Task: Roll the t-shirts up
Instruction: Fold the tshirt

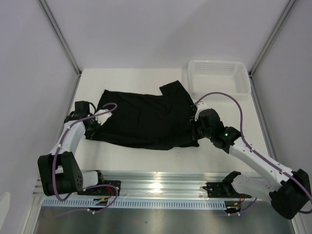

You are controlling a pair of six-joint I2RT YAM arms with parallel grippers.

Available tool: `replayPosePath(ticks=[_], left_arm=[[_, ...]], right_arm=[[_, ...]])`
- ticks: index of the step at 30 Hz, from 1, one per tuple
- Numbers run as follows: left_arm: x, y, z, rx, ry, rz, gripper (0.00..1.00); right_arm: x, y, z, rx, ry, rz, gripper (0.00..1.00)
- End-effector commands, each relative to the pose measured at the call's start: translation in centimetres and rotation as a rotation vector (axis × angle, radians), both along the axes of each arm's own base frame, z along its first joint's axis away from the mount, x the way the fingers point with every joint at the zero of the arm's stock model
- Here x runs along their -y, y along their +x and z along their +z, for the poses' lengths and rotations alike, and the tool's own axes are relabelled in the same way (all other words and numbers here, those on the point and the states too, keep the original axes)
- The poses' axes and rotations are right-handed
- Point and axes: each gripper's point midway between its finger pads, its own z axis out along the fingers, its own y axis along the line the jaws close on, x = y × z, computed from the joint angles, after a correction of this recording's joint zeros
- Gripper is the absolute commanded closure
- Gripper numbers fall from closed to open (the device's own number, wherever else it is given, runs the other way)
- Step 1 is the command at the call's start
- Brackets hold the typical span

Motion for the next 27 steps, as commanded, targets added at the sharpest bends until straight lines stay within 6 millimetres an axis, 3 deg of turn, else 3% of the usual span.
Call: replayPosePath(ticks=[1,9,18,27], left_arm=[[0.7,2.7,1.2,0.062,-0.052,0.026,0.98],[0.6,4.3,0.6,0.047,-0.066,0.044,0.96],[0.0,5.8,0.2,0.048,-0.047,0.066,0.96],[0.6,7.0,-0.3,0.053,-0.082,0.086,0.90]], right_arm=[[0.9,5.5,2.7,0.150,-0.024,-0.078,1.00],[1.3,9.9,0.9,0.152,-0.048,-0.111,1.00],[0.0,12.6,0.2,0.158,-0.052,-0.082,1.00],[-0.1,14.0,-2.0,0.131,-0.090,-0.079,1.00]])
